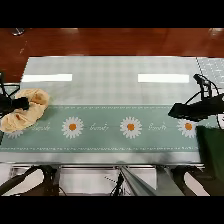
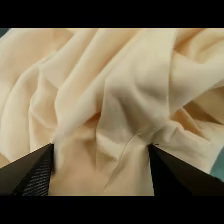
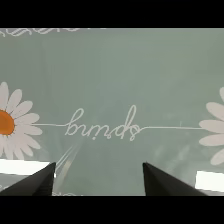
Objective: Fold the shirts.
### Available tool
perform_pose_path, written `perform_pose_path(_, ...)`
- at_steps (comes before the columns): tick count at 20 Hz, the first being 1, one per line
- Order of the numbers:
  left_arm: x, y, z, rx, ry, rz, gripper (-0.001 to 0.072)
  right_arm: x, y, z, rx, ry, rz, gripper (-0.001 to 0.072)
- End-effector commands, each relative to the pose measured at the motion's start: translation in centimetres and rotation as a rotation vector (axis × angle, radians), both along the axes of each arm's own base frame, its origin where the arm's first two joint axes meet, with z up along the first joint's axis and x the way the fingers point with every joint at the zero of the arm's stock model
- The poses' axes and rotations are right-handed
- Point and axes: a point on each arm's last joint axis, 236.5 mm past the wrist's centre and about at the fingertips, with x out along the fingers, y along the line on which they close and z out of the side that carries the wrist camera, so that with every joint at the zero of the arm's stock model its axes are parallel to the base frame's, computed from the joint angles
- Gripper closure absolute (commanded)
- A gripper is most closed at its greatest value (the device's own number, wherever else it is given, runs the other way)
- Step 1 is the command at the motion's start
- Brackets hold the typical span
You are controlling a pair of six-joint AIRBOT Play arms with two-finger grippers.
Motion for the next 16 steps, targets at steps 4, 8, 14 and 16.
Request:
perform_pose_path(4, -1.7, -1.4, -6.2, -0.127, 0.157, 0.028, 0.0052, -1.1, 1.5, 0.4, 0.065, 0.043, 0.012, 0.0093)
perform_pose_path(8, 1.6, -4.9, -3.4, -0.252, 0.009, -0.07, 0.0677, -0.6, 2.1, 0.9, 0.095, 0.023, -0.002, 0.0109)
perform_pose_path(14, 10.1, -14.4, 16.1, -0.564, -0.64, -0.23, 0.0678, 1.4, 1.8, 6.2, 0.075, -0.186, -0.008, 0.0109)
perform_pose_path(16, 10.1, -17.3, 24.1, -0.611, -0.818, -0.316, 0.0678, 1.7, 1.7, 8.8, 0.066, -0.267, -0.004, 0.0109)
